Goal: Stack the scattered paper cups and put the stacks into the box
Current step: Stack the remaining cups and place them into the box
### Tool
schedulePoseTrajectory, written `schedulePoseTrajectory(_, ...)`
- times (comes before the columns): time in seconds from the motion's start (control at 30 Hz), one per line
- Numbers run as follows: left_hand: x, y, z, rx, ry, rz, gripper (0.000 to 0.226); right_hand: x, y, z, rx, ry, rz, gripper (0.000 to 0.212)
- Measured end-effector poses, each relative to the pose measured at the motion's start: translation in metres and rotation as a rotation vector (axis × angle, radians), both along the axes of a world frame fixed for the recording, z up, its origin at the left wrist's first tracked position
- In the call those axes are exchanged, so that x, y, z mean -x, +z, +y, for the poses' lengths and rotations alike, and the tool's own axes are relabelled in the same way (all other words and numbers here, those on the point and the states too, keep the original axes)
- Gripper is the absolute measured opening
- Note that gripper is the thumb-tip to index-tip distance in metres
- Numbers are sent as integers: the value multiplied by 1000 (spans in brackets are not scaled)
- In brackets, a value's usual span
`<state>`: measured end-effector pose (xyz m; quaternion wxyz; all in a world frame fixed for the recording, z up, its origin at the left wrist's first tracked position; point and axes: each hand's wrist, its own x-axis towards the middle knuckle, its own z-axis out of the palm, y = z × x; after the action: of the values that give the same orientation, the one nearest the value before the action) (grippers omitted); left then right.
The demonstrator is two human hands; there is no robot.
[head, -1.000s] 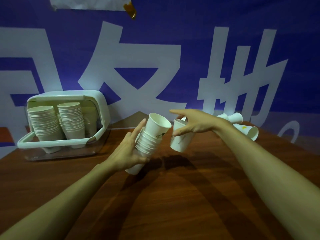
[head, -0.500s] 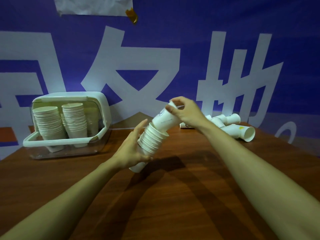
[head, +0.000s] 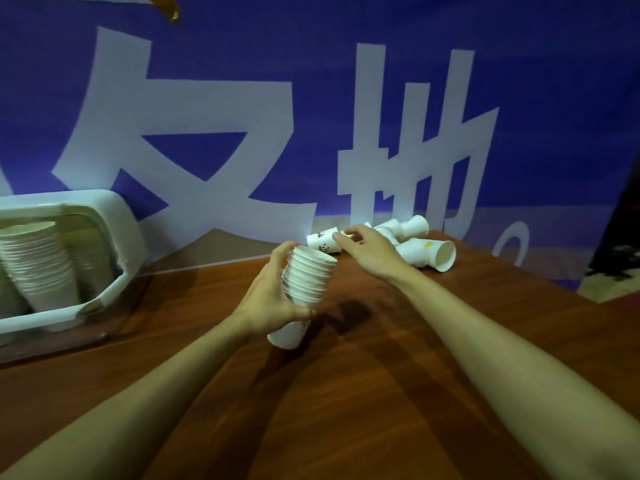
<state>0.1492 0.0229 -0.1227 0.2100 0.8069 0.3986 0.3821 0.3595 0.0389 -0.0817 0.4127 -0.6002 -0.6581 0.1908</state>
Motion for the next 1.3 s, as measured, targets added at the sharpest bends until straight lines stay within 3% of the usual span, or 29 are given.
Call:
schedulePoseTrajectory(0.1,-26,1,21,-36,-10,34,109,-58,-15,25,-23,-286,-10,54)
schedulePoseTrajectory(0.23,-51,-5,50,-51,20,8,112,-115,-37,52,-66,-511,-46,40)
schedulePoseTrajectory(0.47,-69,-9,78,-47,59,53,118,-131,-60,88,26,-536,-87,43)
schedulePoseTrajectory(0.63,-70,-8,76,-23,62,52,120,-135,-59,98,101,-619,77,35)
schedulePoseTrajectory(0.77,-66,-6,69,-29,69,92,122,-133,-64,91,114,-539,161,10)
schedulePoseTrajectory(0.9,-56,0,61,0,162,185,121,-111,-44,70,-124,-378,287,15)
schedulePoseTrajectory(1.0,-49,5,49,48,207,258,119,-91,-18,47,-260,-239,411,6)
schedulePoseTrajectory(1.17,-39,10,26,25,194,227,123,-63,5,8,-272,115,66,4)
schedulePoseTrajectory(1.3,-42,13,11,-43,135,330,125,-49,3,-7,-175,345,-161,9)
